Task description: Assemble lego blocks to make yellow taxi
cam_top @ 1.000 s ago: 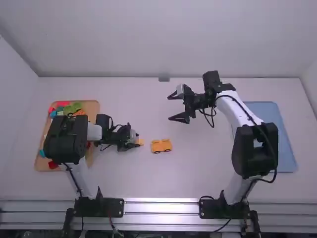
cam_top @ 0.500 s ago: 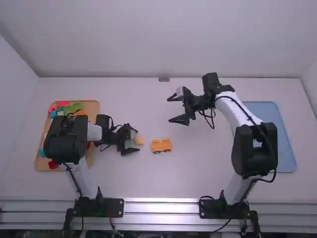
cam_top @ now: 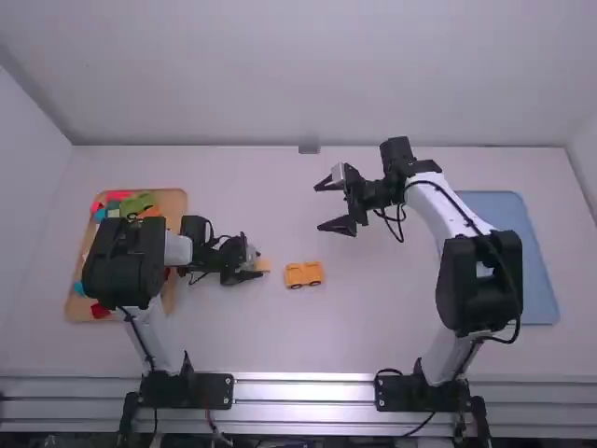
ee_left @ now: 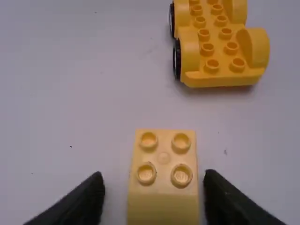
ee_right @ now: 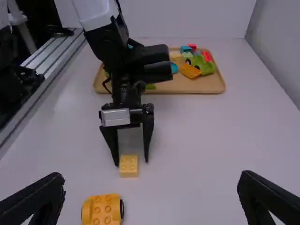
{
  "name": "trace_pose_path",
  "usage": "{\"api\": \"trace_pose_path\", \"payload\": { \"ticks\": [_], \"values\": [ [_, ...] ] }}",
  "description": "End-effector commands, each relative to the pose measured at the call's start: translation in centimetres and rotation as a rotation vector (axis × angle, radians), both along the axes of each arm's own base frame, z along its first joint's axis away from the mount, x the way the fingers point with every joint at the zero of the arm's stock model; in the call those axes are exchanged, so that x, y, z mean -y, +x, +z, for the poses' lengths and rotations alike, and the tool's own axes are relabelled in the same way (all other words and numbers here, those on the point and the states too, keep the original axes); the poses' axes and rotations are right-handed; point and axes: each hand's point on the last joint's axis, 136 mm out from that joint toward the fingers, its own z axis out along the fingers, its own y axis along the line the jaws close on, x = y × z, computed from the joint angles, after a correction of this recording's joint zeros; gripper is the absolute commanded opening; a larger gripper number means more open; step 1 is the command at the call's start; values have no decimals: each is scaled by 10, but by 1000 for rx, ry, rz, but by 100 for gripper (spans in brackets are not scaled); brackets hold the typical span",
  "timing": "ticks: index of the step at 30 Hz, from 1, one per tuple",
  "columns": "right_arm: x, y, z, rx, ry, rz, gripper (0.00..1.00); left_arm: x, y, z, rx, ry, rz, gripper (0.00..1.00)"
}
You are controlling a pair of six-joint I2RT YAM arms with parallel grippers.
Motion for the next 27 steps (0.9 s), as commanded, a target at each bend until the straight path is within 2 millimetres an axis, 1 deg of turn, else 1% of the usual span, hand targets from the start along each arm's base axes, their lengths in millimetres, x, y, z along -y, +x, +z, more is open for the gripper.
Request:
{"api": "trace_pose_path", "payload": {
  "ticks": [1,5,6,8,10,13,16,19,21,23,24,25,26,27],
  "values": [
    [-2,-2,-2,-16,11,8,99,3,-10,-5,-24,-5,-9,53],
    [-2,-2,-2,-13,11,8,99,3,-12,-6,-26,-9,-10,47],
    [-2,-2,-2,-13,11,7,99,6,-12,-2,-13,-37,-16,39],
    [-2,-2,-3,-15,8,6,99,8,-11,2,5,-59,-22,35],
    [-1,-2,-4,-20,2,4,99,11,-9,9,38,-97,-35,29],
    [-1,-2,-4,-23,2,4,99,12,-8,10,52,-101,-39,28],
    [-1,-2,-3,-19,3,4,99,11,-6,11,46,-103,-34,29],
    [0,-1,-6,-17,-10,0,99,15,-7,22,31,-138,-47,27],
    [3,0,-18,-19,-81,-19,99,17,-7,34,14,-166,-53,27],
    [5,-3,-30,-24,-132,-19,99,18,-8,41,5,-174,-54,27],
    [4,-11,-43,-5,-155,4,100,18,-8,47,2,-175,-54,27],
    [4,-16,-51,22,-155,26,100,18,-8,51,5,-175,-54,29],
    [4,-18,-54,29,-154,33,100,17,-8,52,7,-175,-53,30],
    [2,-25,-65,56,-144,54,100,17,-8,56,13,-174,-52,31]
  ]
}}
